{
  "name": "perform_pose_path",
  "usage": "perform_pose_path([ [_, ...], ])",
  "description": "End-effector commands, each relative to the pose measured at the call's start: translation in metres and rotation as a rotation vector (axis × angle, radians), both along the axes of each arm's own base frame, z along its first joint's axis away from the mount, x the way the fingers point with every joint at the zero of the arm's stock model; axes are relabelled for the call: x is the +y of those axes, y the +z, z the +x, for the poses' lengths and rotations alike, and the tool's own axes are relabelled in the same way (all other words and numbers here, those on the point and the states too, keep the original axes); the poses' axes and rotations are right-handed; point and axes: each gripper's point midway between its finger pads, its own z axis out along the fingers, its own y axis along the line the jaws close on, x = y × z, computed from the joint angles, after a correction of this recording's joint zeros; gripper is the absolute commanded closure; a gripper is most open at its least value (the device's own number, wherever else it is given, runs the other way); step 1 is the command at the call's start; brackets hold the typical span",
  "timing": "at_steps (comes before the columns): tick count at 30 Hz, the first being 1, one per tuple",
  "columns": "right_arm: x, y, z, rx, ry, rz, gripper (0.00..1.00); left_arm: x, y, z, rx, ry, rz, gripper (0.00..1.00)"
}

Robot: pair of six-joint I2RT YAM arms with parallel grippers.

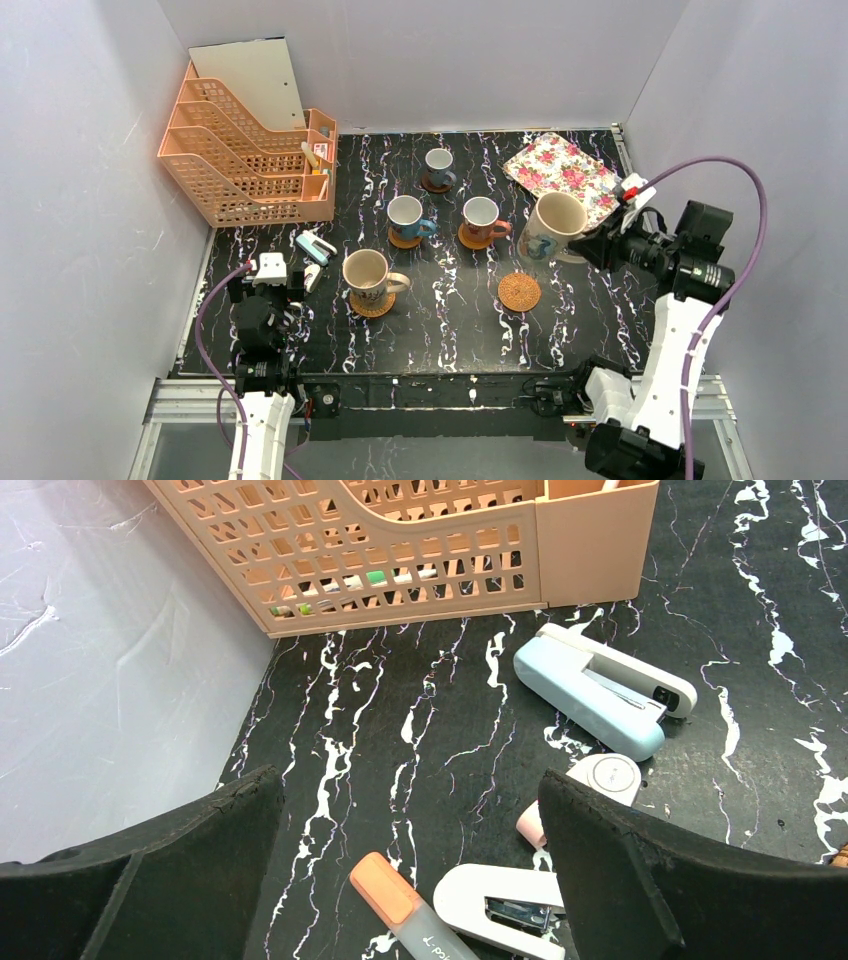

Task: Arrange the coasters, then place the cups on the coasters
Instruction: Place the cup on the coaster.

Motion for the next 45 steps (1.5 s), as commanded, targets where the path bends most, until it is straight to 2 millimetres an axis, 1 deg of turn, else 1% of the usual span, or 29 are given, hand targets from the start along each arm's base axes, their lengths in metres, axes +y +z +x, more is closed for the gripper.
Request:
perform_pose_path([
  [1,0.011,0.008,-0.007,-0.109,0.071,0.013,0.99,0.001,0.000,0.000,-0.005,0.002,0.002,0.03],
  [6,0.015,-0.002,-0.011,-0.105,0.105,0.020,0.99,-0.006,-0.002,0.006,0.039,-0.041,-0.010,0.04],
  [11,0.020,-0.005,-0.014,-0.152,0.127,0.006,0.99,0.003,-0.006,0.015,0.116,0.020,-0.024,0.05],
  [14,0.025,-0.006,-0.019,-0.176,0.154,-0.002,0.99,0.012,0.004,0.014,0.097,0.084,-0.043,0.05],
  [16,0.026,-0.009,-0.019,-0.186,0.163,-0.011,0.99,0.018,0.012,0.009,0.060,0.130,-0.063,0.05],
  [19,0.028,-0.014,-0.019,-0.177,0.169,-0.007,0.99,0.018,0.030,0.001,0.013,0.132,-0.064,0.04],
  [20,0.028,-0.015,-0.019,-0.172,0.172,-0.002,0.99,0.016,0.032,-0.004,0.029,0.123,-0.065,0.04],
  [21,0.029,-0.015,-0.018,-0.169,0.175,0.002,0.99,0.014,0.042,-0.009,0.020,0.108,-0.057,0.04],
  [22,0.029,-0.015,-0.019,-0.167,0.178,0.005,0.99,0.011,0.059,-0.013,-0.001,0.089,-0.049,0.03],
  [25,0.030,-0.015,-0.019,-0.164,0.182,0.004,0.99,0.003,0.084,-0.028,-0.010,0.035,-0.027,0.03],
  [27,0.030,-0.014,-0.019,-0.174,0.177,-0.006,0.99,-0.002,0.097,-0.039,-0.017,0.008,-0.021,0.02],
  [30,0.030,-0.014,-0.021,-0.188,0.176,-0.012,0.99,-0.009,0.108,-0.057,-0.040,-0.035,-0.012,0.02],
  [33,0.030,-0.015,-0.020,-0.191,0.169,-0.014,0.99,-0.014,0.111,-0.067,-0.079,-0.056,-0.012,0.02],
  [35,0.029,-0.017,-0.018,-0.178,0.166,-0.013,0.99,-0.009,0.113,-0.066,-0.084,-0.021,-0.025,0.02],
  [39,0.028,-0.019,-0.015,-0.166,0.163,-0.018,0.99,-0.013,0.114,-0.068,-0.091,-0.049,-0.024,0.02],
  [43,0.028,-0.019,-0.015,-0.170,0.165,-0.025,0.99,-0.010,0.115,-0.068,-0.096,-0.028,-0.030,0.02],
  [45,0.028,-0.019,-0.015,-0.176,0.163,-0.027,0.99,-0.012,0.115,-0.068,-0.094,-0.038,-0.028,0.02],
])
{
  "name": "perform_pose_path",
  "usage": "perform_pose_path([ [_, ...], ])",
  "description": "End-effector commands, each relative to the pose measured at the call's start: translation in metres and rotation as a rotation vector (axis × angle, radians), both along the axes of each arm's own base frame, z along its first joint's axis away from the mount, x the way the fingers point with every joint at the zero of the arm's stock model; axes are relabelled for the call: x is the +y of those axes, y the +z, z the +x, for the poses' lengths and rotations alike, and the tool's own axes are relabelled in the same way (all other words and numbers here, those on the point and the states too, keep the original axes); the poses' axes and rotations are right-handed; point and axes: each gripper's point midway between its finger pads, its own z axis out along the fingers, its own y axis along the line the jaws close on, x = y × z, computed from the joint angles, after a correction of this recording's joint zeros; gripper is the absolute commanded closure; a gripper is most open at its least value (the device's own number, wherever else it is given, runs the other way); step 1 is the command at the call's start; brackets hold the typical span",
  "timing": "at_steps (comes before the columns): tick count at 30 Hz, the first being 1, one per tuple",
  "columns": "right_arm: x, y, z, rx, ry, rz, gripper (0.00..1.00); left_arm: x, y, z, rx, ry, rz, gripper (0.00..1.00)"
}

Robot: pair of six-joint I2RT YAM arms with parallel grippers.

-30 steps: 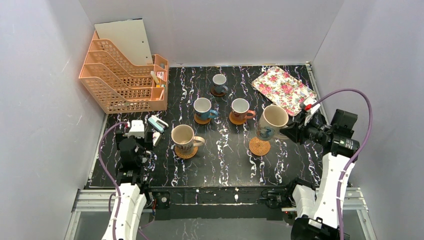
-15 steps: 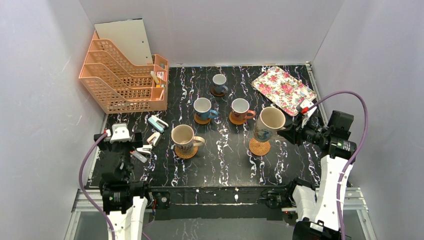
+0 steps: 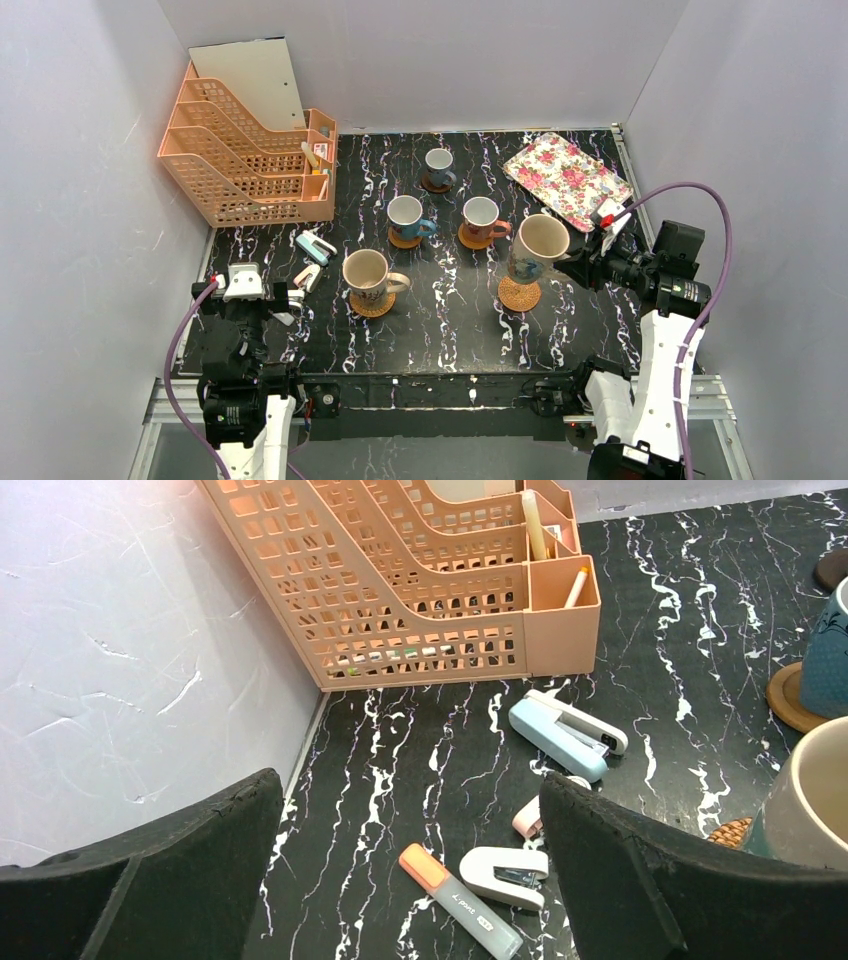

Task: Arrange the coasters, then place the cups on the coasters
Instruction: Place the cup on the coaster.

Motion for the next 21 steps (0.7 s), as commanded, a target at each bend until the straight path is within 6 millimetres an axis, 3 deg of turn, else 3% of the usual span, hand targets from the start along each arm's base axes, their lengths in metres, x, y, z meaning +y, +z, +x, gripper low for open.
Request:
perform_pose_path([
  [1,0.008,0.028,0.005,-0.138,0.057,0.015,0.99,-0.002,0.002,-0.003,0.001,-0.012,-0.001,0.02],
  [16,0.005,0.018,-0.008,-0.100,-0.001,-0.015,0.99,-0.006,0.001,-0.003,0.008,-0.039,0.009,0.02],
  [21,0.003,0.012,-0.003,-0.102,-0.007,-0.031,0.99,-0.006,0.002,-0.003,0.007,-0.033,0.006,0.02],
])
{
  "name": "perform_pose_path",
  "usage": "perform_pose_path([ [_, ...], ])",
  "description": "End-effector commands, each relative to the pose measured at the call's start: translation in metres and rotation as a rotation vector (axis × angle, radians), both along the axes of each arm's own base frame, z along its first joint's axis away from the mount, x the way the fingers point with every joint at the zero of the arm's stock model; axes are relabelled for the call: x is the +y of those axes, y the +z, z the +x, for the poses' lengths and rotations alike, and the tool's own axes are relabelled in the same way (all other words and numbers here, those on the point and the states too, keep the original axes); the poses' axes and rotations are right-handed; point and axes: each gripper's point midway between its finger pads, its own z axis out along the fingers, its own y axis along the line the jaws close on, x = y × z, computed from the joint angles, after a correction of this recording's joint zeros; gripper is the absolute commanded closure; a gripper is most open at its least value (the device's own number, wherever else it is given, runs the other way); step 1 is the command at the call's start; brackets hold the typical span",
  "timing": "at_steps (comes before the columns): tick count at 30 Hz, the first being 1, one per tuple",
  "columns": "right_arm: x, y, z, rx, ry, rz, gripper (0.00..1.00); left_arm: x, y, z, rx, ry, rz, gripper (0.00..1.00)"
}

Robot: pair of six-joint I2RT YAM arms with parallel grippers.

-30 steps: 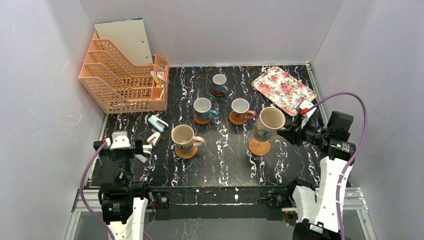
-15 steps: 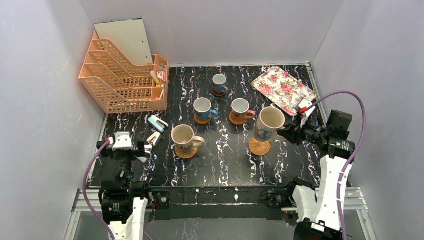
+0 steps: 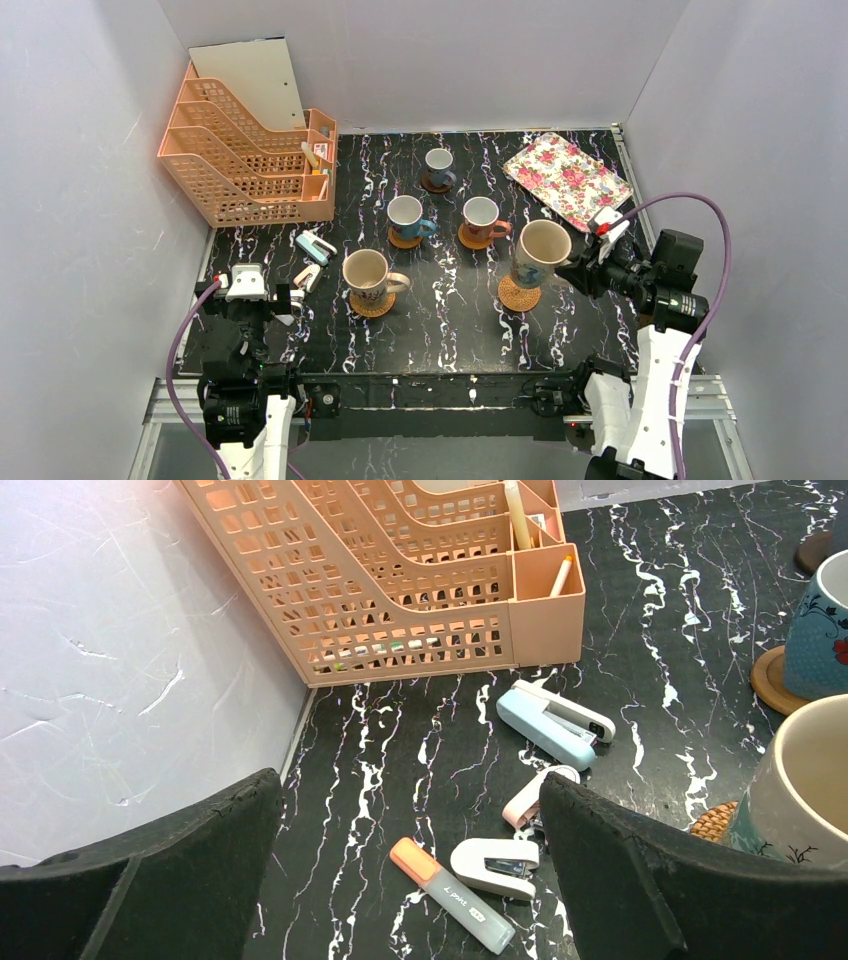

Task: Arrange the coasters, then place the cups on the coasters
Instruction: Place the cup on the coaster.

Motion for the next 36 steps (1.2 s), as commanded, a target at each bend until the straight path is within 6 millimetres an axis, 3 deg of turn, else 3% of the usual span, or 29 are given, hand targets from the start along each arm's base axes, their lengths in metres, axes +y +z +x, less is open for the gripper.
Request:
perform_pose_path([
  [1,0.009,0.015,0.006,-0.086,0.059,0.011,0.99,0.000,0.007,-0.003,-0.015,-0.003,0.007,0.02],
  [11,0.018,0.012,0.017,-0.091,0.200,-0.006,0.99,0.002,0.007,-0.003,-0.016,0.012,0.005,0.02],
  [23,0.010,-0.008,0.021,-0.187,0.125,-0.065,0.99,0.002,0.007,-0.003,-0.017,0.011,0.005,0.02],
  [31,0.009,-0.026,0.027,-0.106,0.130,-0.045,0.99,0.002,0.007,-0.003,-0.019,0.013,0.004,0.02],
  [36,0.015,-0.031,0.020,-0.098,0.176,-0.022,0.99,0.003,0.007,-0.003,-0.018,0.015,0.004,0.02],
])
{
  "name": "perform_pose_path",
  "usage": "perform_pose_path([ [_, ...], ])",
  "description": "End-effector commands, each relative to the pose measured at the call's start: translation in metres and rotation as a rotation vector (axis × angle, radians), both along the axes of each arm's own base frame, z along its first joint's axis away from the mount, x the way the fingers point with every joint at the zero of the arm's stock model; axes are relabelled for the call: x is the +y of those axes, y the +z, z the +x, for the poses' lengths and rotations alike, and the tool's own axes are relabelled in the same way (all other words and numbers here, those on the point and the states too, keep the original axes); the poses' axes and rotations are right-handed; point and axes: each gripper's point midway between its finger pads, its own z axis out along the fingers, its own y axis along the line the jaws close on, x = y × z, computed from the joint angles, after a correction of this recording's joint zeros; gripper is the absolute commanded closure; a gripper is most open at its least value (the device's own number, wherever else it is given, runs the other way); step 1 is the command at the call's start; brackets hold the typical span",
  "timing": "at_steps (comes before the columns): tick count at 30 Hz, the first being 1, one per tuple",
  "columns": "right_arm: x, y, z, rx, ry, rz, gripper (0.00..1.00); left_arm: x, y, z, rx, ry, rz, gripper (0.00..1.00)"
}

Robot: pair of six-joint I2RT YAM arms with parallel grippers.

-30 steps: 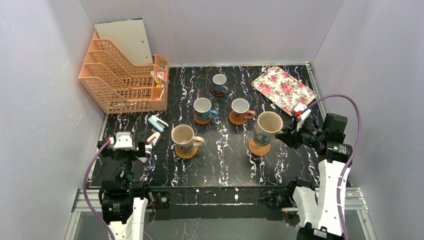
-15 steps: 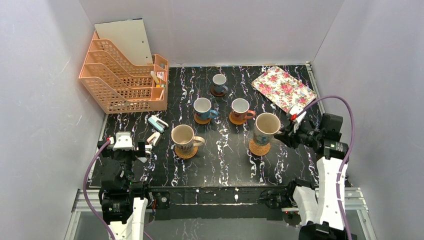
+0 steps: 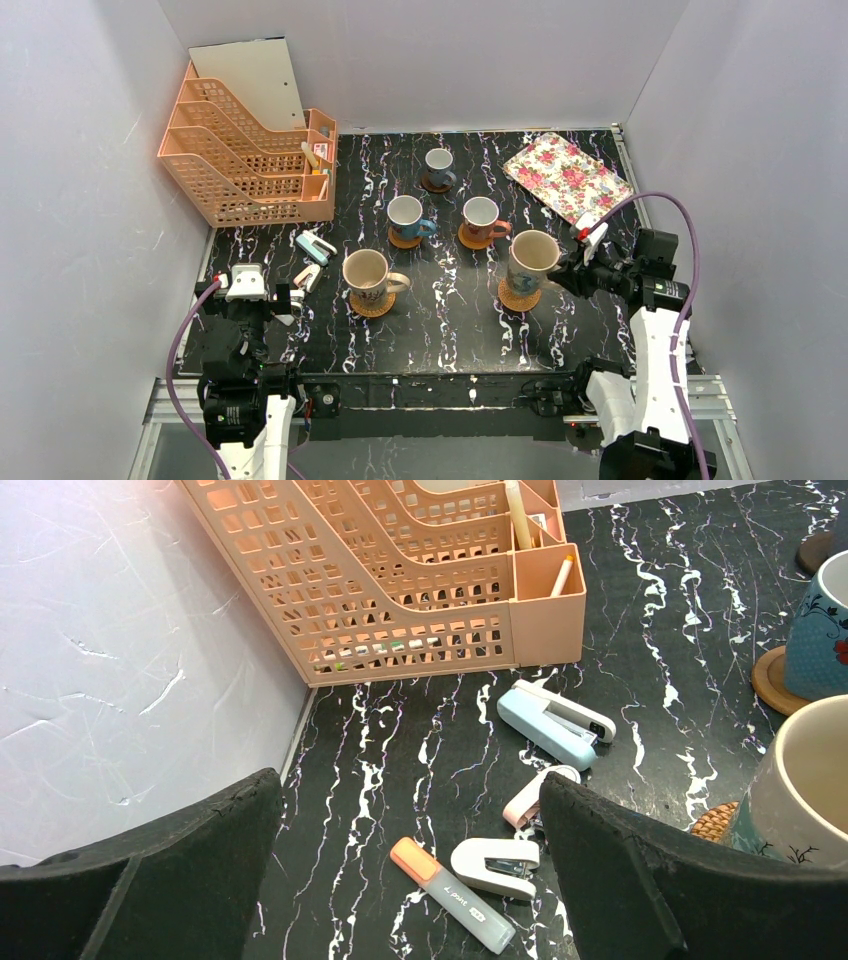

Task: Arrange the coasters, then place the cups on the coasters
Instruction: Place the cup on the coaster.

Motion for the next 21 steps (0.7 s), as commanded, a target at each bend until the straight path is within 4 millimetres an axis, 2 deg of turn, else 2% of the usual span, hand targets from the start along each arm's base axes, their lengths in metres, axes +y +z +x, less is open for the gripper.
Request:
perform_pose_path([
  [1,0.014,0.024,0.003,-0.150,0.092,0.045,0.99,0.001,0.007,-0.003,-0.019,0.008,0.004,0.02],
  [8,0.010,0.017,0.010,-0.233,0.046,0.032,0.99,0.001,0.007,-0.003,-0.018,0.006,0.005,0.02],
  [21,0.008,0.005,0.013,-0.197,0.051,0.018,0.99,0.001,0.007,-0.003,-0.018,0.005,0.004,0.02],
])
